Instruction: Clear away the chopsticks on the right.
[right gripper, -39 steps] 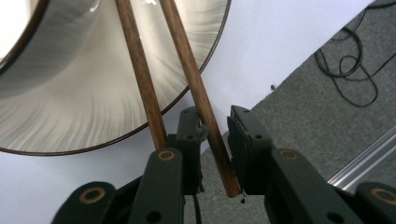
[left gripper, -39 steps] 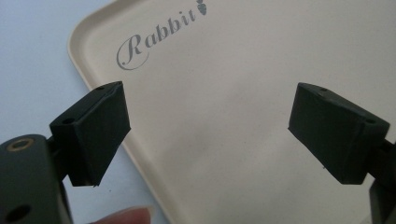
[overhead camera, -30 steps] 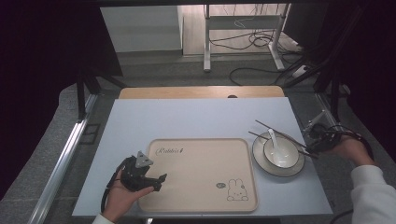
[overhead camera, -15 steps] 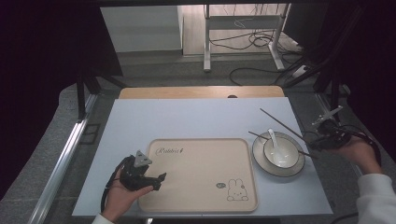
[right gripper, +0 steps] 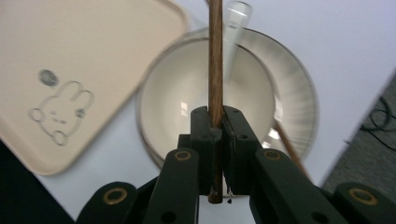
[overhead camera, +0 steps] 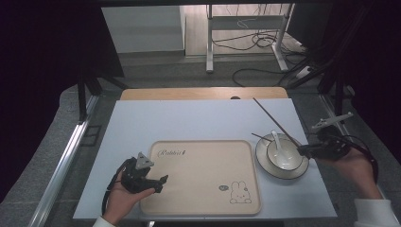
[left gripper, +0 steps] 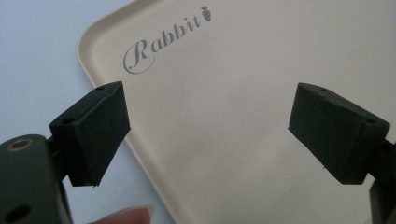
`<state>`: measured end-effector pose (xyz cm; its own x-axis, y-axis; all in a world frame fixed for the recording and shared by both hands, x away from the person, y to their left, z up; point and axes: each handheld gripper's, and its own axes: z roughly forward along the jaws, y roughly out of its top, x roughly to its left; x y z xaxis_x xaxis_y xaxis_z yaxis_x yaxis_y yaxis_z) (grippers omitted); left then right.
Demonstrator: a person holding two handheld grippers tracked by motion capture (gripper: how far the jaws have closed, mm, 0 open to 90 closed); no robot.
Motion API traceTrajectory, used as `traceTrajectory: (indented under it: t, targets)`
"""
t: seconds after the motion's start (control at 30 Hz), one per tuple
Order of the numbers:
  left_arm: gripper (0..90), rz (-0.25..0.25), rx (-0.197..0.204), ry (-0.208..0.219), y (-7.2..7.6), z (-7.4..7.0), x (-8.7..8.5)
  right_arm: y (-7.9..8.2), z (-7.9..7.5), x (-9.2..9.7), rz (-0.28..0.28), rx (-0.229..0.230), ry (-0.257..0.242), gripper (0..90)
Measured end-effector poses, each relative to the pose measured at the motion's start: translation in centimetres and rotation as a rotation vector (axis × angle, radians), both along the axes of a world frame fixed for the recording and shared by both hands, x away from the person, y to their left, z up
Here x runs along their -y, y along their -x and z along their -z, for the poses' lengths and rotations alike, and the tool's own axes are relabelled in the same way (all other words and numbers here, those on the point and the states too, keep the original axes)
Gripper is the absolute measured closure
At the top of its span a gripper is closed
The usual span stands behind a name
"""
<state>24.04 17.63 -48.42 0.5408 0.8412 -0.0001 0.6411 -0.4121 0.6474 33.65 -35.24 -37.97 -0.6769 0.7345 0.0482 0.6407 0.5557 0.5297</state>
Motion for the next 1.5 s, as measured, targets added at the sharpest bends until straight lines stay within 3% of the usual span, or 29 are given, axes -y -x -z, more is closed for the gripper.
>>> traceTrajectory:
  t: [0.13,0.3,0.5,0.7,1.03,1.2,1.27,1.5]
  targets:
    - [12.5,-0.001,-0.002,-0.001,0.0,0.1,0.0,0.9,0.2,-2.1,-0.019,-0.005,-0.041,83.7]
    - [12.5,0.001,-0.001,-0.004,-0.1,0.0,0.1,1.9,0.5,-4.6,-0.045,-0.004,-0.05,83.7]
    - [12.6,-0.004,0.002,0.002,0.0,0.0,0.1,3.4,1.8,-8.1,-0.127,-0.017,-0.023,83.7]
    - [12.5,-0.001,0.005,0.0,0.1,-0.1,0.2,4.1,3.2,-10.1,-0.174,-0.044,0.0,83.7]
    - [12.6,0.005,-0.001,-0.017,0.0,0.1,0.2,4.8,5.4,-12.4,-0.203,-0.118,0.013,83.7]
    - [12.5,0.007,-0.006,-0.023,-0.1,0.2,0.2,4.7,8.1,-13.9,-0.192,-0.181,0.104,83.7]
    - [12.4,0.004,-0.005,-0.021,-0.1,0.2,0.2,4.6,8.8,-14.2,-0.193,-0.195,0.117,83.7]
    - [12.4,0.007,-0.004,-0.021,-0.1,0.2,0.2,4.6,10.3,-15.0,-0.217,-0.201,0.183,83.5]
